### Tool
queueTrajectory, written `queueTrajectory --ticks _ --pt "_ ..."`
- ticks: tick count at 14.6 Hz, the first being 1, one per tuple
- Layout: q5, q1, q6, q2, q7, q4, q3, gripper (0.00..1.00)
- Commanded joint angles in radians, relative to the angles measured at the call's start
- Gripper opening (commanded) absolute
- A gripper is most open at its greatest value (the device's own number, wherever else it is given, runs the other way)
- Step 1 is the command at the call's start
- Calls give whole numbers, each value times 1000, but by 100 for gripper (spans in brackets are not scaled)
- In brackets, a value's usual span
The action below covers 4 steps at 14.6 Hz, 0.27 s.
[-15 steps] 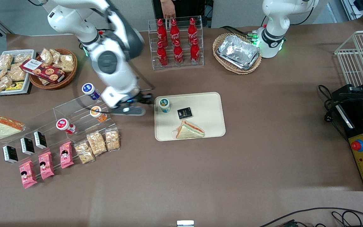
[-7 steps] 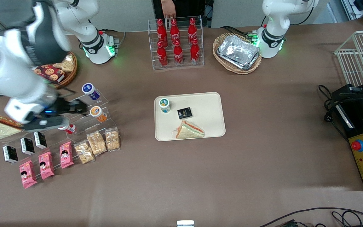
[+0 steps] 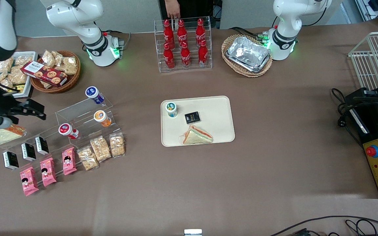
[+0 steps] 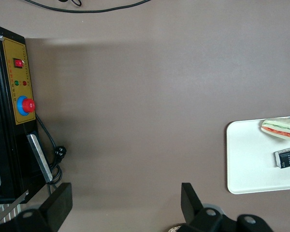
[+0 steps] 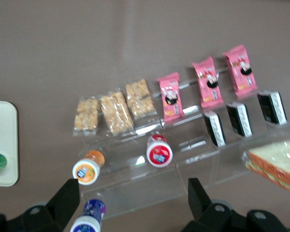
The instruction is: Place green gum on tray
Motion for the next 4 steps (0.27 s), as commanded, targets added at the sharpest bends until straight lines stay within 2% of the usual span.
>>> queueTrajectory --ticks 1,4 --pt "13 -56 -61 -38 11 -23 12 100" --pt "13 -110 -65 -41 11 -26 23 100"
